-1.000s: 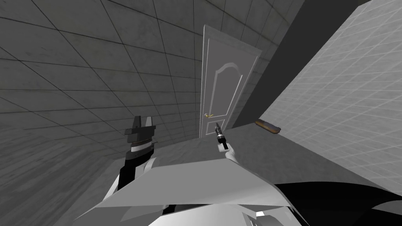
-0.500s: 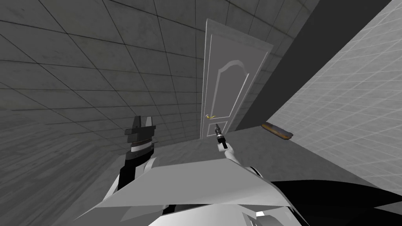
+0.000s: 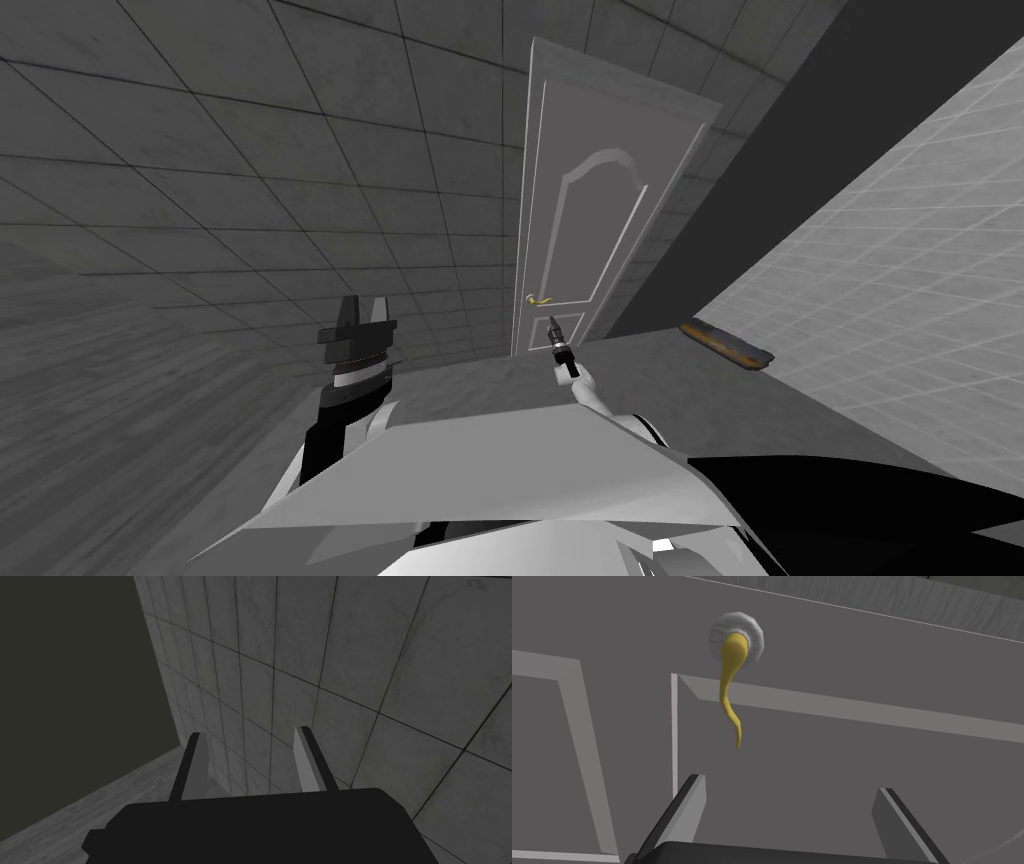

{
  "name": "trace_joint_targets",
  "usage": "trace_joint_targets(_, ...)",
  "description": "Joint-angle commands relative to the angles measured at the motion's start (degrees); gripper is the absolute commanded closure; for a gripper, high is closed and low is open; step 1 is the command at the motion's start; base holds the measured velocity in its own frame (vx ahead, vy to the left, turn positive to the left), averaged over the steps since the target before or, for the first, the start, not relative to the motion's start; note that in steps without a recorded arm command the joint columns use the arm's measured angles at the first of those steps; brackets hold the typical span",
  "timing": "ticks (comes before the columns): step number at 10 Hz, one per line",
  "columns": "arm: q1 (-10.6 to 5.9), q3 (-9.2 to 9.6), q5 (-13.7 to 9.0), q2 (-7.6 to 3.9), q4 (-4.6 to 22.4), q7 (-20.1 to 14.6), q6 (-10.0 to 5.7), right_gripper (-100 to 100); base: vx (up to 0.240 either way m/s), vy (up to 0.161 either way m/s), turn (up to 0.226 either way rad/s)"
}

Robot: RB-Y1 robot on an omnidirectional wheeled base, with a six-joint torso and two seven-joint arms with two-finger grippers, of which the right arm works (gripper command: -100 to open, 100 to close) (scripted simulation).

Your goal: Pull the door open

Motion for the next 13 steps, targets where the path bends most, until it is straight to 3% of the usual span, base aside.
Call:
trace_joint_targets(1,-1.00,-0.20,0.0,-0.09,2.1,0.0,-0.18,-100,0.049,-0.060,0.105)
trace_joint_targets(13,-7.99,-1.50,-0.1,-1.12,16.6,-0.4,-1.75,-100,0.049,-0.062,0.086)
